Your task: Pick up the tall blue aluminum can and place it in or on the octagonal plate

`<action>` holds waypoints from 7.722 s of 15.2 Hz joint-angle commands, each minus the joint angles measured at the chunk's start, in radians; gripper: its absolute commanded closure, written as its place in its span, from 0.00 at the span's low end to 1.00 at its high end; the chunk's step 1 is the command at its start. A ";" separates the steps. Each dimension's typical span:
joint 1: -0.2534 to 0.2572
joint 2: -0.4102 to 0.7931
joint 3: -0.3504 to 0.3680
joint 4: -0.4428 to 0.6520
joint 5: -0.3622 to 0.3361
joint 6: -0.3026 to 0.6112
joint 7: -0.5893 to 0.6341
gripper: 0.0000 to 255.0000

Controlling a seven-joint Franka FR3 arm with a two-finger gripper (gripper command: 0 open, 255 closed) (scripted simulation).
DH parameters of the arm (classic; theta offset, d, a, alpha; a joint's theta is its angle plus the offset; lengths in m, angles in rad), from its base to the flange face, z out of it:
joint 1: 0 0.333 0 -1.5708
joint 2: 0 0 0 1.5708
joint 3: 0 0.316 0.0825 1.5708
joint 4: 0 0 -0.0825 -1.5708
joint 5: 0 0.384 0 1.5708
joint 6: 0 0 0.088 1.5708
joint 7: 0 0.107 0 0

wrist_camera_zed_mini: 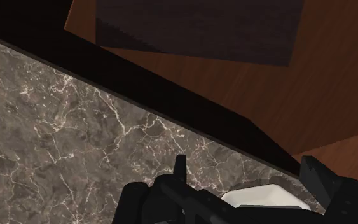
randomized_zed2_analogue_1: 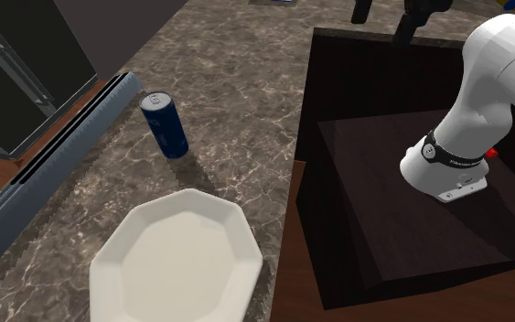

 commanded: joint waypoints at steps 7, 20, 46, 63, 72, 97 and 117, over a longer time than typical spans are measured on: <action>-0.011 0.209 0.006 0.057 -0.017 0.172 0.014 0.00; -0.036 0.689 0.003 0.341 -0.063 0.408 0.062 0.00; -0.052 1.065 -0.013 0.620 -0.089 0.531 0.094 1.00; -0.051 1.028 -0.013 0.691 -0.090 0.423 0.093 1.00; -0.037 1.003 -0.007 0.758 -0.095 0.331 0.113 1.00; 0.232 1.040 0.140 0.838 -0.182 0.262 0.547 1.00; 0.231 1.080 0.136 0.687 -0.195 0.453 0.567 1.00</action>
